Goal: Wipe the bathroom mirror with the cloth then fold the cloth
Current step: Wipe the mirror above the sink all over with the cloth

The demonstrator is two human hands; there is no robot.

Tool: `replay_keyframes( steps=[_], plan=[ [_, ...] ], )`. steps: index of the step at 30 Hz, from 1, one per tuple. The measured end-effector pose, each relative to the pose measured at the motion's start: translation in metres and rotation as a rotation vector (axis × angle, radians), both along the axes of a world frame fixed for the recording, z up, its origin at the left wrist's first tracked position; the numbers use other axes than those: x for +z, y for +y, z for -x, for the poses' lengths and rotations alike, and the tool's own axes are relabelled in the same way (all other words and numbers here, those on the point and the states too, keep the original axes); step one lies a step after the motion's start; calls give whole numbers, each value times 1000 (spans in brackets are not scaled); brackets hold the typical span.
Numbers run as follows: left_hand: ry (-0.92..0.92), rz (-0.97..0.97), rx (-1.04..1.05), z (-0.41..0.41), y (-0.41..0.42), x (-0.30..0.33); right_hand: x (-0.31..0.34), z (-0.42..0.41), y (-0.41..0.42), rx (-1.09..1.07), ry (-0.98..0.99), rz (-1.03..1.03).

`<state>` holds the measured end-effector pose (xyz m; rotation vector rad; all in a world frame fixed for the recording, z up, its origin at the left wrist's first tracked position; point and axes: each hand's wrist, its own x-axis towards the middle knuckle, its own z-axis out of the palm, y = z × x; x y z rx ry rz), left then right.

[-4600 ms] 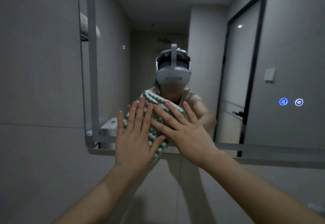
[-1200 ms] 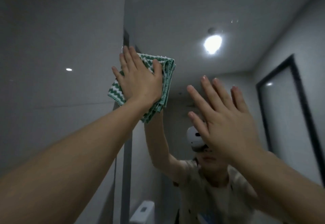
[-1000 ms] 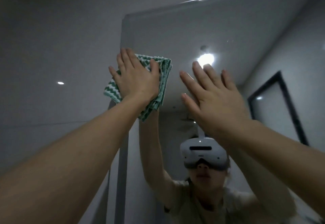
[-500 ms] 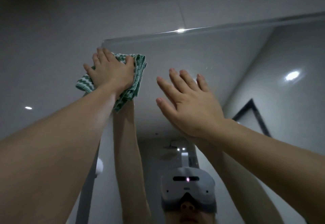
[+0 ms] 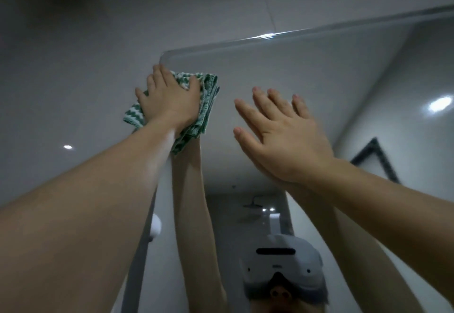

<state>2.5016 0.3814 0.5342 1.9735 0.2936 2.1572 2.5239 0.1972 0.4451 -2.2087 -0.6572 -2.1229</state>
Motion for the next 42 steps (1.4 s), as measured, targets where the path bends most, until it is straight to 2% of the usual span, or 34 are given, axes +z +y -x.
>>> replay_keyframes(
  steps=[10, 14, 18, 25, 30, 35, 42],
  plan=[
    [47, 16, -1, 0, -2, -62, -8, 8, 6, -4, 72, -15],
    [55, -1, -12, 1, -9, -93, -56, 12, 18, -14, 124, 82],
    [72, -16, 1, 2, -18, -127, -101, 6, 18, 2, 63, 123],
    [118, -95, -50, 9, -18, -237, -193, 8, -21, -36, 34, 191],
    [186, -78, -52, 14, -18, -312, -248, 15, -22, -65, 92, 140],
    [171, -53, -39, 11, -19, -343, -294, 11, -2, -75, 77, 72],
    [167, -75, -46, 9, -26, -425, -322, 5, 10, -61, 18, -96]
  ],
)
